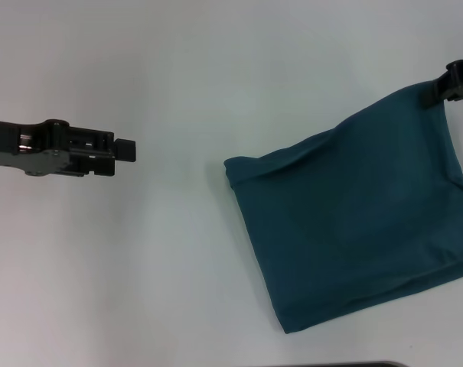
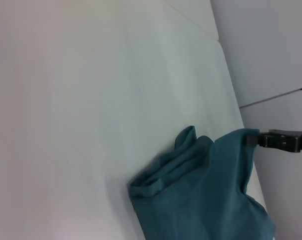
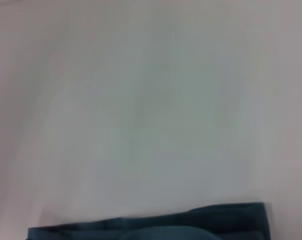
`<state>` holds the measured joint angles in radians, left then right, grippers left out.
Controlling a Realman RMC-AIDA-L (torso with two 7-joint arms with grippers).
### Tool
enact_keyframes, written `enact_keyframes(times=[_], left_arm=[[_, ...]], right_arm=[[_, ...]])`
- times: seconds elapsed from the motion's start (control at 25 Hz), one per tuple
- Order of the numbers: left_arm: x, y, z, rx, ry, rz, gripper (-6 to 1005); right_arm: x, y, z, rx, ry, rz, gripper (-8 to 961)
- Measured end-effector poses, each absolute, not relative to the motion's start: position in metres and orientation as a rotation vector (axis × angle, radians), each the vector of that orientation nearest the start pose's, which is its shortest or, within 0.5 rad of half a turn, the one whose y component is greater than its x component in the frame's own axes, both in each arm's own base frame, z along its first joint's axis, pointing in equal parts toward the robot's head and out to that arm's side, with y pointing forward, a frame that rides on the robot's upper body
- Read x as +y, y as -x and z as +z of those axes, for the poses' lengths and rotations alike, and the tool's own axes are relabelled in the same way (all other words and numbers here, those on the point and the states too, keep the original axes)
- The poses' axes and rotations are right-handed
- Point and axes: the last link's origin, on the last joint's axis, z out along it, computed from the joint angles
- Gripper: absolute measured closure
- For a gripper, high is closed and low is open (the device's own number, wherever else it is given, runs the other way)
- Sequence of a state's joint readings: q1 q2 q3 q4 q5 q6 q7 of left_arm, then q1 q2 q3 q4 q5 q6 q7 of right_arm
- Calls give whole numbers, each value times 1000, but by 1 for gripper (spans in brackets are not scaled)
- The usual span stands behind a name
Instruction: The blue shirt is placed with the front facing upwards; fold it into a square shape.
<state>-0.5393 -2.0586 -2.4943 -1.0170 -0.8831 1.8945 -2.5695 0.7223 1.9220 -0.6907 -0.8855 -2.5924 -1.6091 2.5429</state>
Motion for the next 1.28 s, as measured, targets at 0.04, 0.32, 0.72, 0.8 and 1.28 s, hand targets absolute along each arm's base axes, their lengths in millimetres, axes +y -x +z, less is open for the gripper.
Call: enact_keyframes(times=[0.04, 0.32, 0.72, 0.8, 1.28], left_arm=[[312, 248, 56, -1976, 2453, -414, 325], [314, 246, 55, -1971, 2459, -416, 324], [315, 244, 55, -1965, 2464, -418, 324], [316, 243, 55, -1961, 2467, -419, 324], [313, 245, 48, -1816, 2554, -459, 324]], right_arm=[[384, -270, 88, 1687, 2231, -38, 902], [390, -271, 87, 1668, 2207, -15, 860], [390, -272, 85, 1724, 2183, -33, 801], [390, -273, 88, 1730, 2171, -33, 789], [389, -274, 105, 1708, 2183, -20, 534]])
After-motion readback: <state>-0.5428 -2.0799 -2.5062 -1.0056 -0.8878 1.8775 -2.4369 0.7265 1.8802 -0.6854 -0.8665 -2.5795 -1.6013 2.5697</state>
